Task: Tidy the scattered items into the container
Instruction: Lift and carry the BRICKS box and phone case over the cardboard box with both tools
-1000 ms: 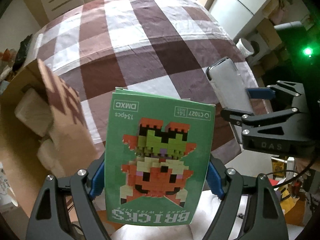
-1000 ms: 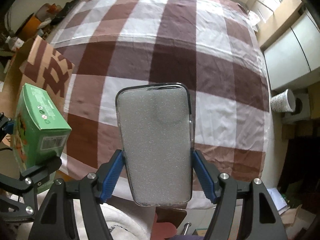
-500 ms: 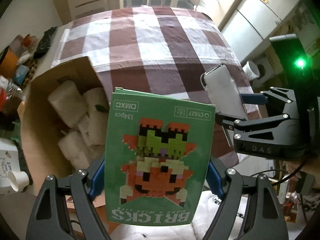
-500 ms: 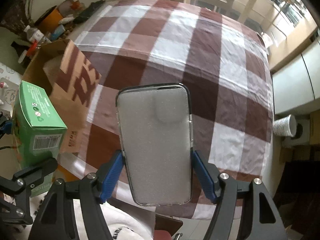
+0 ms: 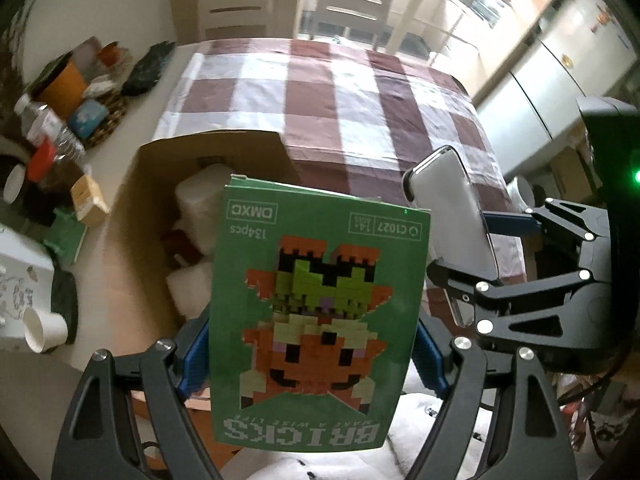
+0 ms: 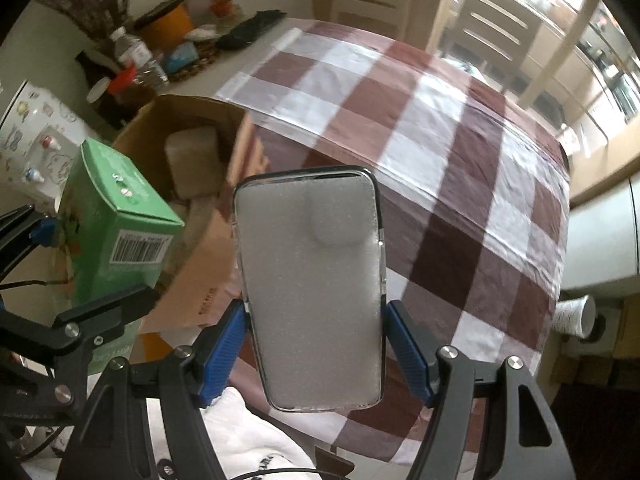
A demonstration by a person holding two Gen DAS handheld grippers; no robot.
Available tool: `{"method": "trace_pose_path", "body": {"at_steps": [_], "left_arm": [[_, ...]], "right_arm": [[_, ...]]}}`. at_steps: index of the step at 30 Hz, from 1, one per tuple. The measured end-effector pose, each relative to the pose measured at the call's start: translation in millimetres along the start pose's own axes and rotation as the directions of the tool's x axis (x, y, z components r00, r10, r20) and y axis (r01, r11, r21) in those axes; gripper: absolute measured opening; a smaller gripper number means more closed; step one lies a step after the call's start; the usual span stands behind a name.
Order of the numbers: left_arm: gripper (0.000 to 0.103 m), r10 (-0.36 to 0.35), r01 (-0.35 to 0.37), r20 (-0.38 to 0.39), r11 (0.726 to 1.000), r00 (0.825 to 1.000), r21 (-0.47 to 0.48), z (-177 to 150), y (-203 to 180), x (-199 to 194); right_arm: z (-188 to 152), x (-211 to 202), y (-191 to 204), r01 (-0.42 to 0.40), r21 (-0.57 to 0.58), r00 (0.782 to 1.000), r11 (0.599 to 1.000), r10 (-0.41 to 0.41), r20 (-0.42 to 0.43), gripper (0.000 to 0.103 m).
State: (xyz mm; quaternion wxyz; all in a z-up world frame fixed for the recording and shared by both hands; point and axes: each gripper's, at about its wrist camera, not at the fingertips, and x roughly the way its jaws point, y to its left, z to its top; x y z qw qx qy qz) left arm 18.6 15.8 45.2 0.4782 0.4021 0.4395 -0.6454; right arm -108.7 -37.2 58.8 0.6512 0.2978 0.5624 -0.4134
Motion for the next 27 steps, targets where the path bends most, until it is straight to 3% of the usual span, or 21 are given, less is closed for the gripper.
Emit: {"method": "trace_pose_path", "body": {"at_steps": [11,27], "left_arm": [[0.083,0.037,-0.034,0.014,0.988,0.999,-0.148,-11.7,64.0,-10.8],[0.083,0.037,-0.035,0.002,0.971,0.999,-0.237,-21.6,114.0,-8.5]], "right_arm": [[23.7,2.4,46.5,-0.039,-0.134,0.999,0.99,0.038,-0.006,0.072],[62.5,5.0,85.2,-0.084,-0.191,0.996,0.978,0.084,-0.009,0.072]]}}
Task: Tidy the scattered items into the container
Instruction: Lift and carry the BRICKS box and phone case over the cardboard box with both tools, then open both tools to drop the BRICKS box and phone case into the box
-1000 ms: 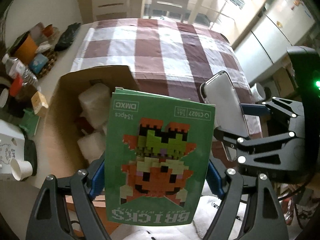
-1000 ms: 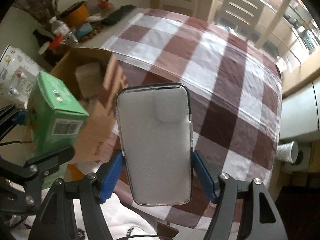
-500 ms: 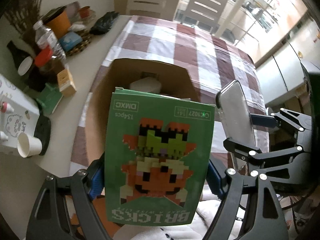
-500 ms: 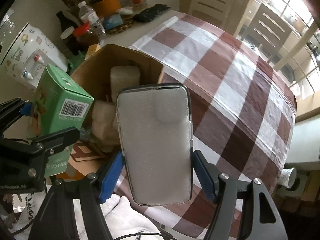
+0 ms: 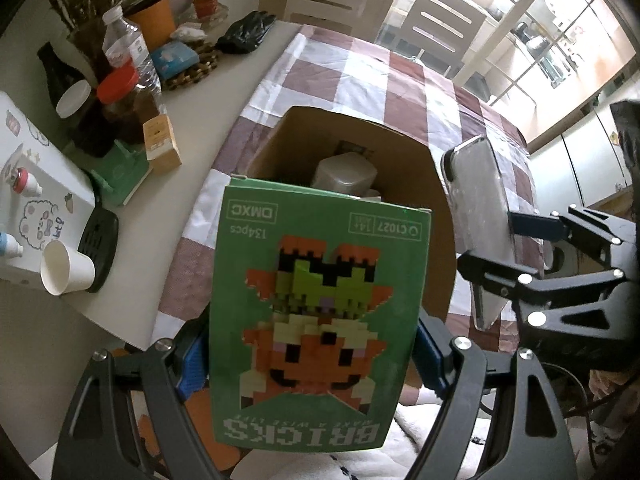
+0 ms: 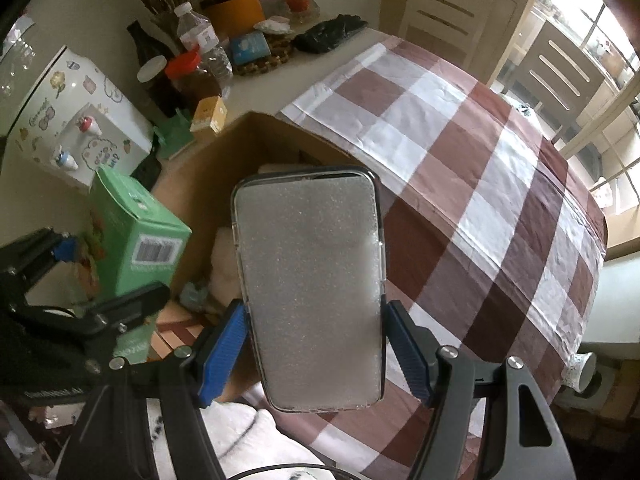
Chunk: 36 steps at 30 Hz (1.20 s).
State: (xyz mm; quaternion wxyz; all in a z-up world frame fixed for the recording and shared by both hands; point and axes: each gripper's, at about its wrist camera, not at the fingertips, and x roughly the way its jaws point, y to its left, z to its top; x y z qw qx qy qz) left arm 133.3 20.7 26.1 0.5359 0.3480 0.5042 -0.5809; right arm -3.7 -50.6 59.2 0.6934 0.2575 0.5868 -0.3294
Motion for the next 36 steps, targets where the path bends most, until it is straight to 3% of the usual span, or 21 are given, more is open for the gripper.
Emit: {"method": "trace_pose_path", "body": {"at_steps": [25,29,36], "left_arm": [[0.084,-0.014,0.021,-0.1,0.997,0.995,0.069,11.0,0.2,28.6],[0.091,0.001,0.01,-0.138,0.997,0.99,0.08,10.0,-1.7,32.9],[0.093,0.016,-0.001,-0.167,0.996,0.986,0.094,9.6,-7.9,31.6]], "right_arm": [[42.1,33.8,15.5,-0.075,-0.029,0.993,0.997,0.072,-0.097,0.073],[45.4,27.7,14.5,-0.05,-0.051,0.996,0.997,0.046,-0.07,0.078],[45.8,13.1,0.7,-0.036,-0.022,0.999,0.999,0.035,-0.03,0.079]]}}
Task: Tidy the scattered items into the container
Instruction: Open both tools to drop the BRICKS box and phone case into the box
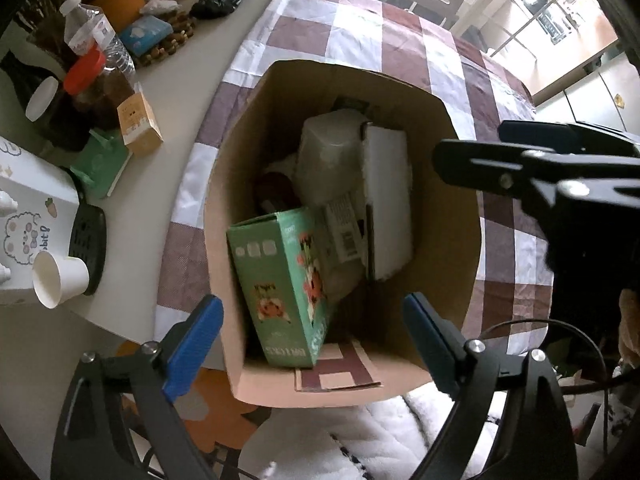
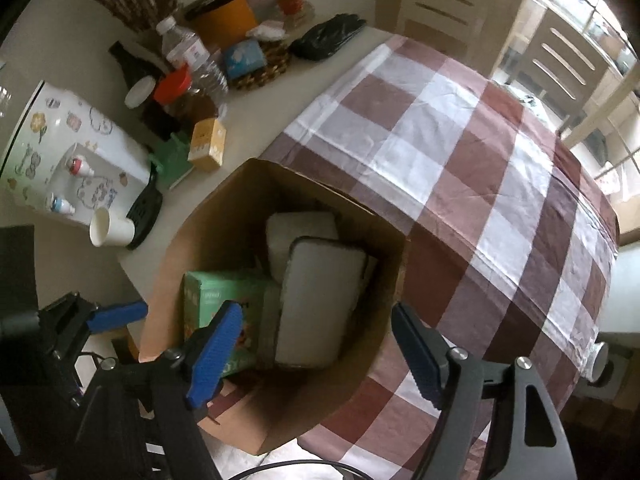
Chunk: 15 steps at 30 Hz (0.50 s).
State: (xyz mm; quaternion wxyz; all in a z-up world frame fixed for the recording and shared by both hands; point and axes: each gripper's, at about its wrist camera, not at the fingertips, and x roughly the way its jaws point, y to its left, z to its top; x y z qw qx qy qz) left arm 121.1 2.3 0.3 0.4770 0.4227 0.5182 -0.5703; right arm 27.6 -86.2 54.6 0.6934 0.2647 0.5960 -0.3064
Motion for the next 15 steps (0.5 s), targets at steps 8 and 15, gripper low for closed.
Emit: {"method": "trace_pose_path", "body": {"at_steps": [8,15], "left_arm": [[0.093,0.002,-0.002,0.001,0.999,1.0,0.034,-2.3,-11.5,-10.1],[0.093,0.003,-0.003,0.003,0.999,1.0,0.054,-4.7,-17.6,-13.7]], "right_arm": [[-26.7,-14.5,-21.9,0.1,0.056,0.995,0.993,-0.1,0.002,0.079],[-59.6,-10.7,-33.8,0.128,0.12,0.991,0.984,-0.124,-0.044,0.079]]}}
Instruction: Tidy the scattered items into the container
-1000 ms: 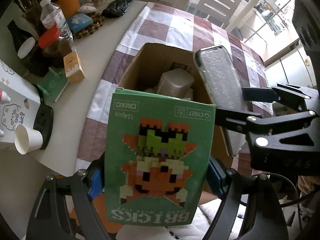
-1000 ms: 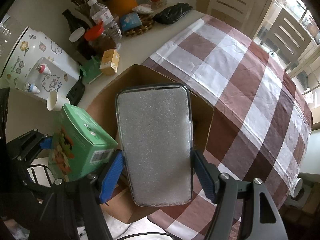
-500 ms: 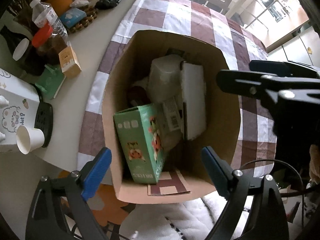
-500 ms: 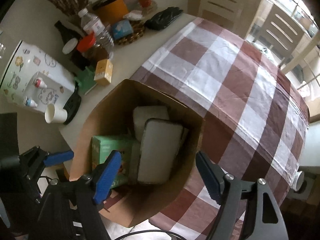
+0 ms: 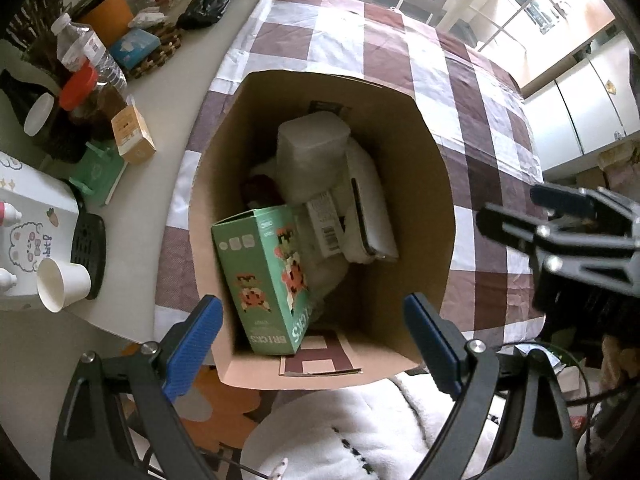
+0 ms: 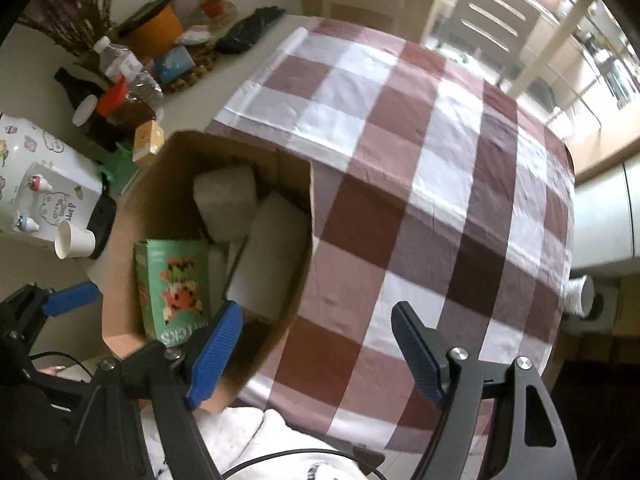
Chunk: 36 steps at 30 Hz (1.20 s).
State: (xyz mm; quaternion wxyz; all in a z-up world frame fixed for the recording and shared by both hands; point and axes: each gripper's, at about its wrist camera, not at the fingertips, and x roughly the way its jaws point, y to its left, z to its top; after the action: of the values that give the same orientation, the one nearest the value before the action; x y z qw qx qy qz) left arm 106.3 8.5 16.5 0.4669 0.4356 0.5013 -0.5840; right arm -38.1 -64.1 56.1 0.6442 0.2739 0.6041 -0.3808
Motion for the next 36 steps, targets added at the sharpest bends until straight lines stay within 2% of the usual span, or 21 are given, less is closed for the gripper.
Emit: {"method": "trace_pose_path", "body": {"at_steps": [9,18,29,36], "left_arm": [[0.094,0.053,-0.053,-0.025,0.999,0.998,0.002,-1.8,-0.5,5.1],[0.095,0.067,-0.065,-0.064,0.997,0.996,0.031,-18.6,-5.5,10.8],[0.096,0.116,-0.112,-0.068,0.992,0.991,0.053,-20.8,-1.8,8.9],[0.096,0.11,-0.107,-0.053,0.993,0.993,0.056,-17.1,-1.8,7.4]], "right_arm": [[-30.2,6.4,0.5,0.101,-0.042,0.995,0.994,-0.102,-0.018,0.079],[-48.0,12.0,5.3,0.063,-0.051,0.997,0.997,-0.065,-0.049,0.079],[-53.3,16.4,11.4,0.048,-0.082,0.996,0.995,-0.054,-0.072,0.079],[-50.9,14.8,10.6,0.054,-0.092,0.996,0.994,-0.06,-0.067,0.079]]}}
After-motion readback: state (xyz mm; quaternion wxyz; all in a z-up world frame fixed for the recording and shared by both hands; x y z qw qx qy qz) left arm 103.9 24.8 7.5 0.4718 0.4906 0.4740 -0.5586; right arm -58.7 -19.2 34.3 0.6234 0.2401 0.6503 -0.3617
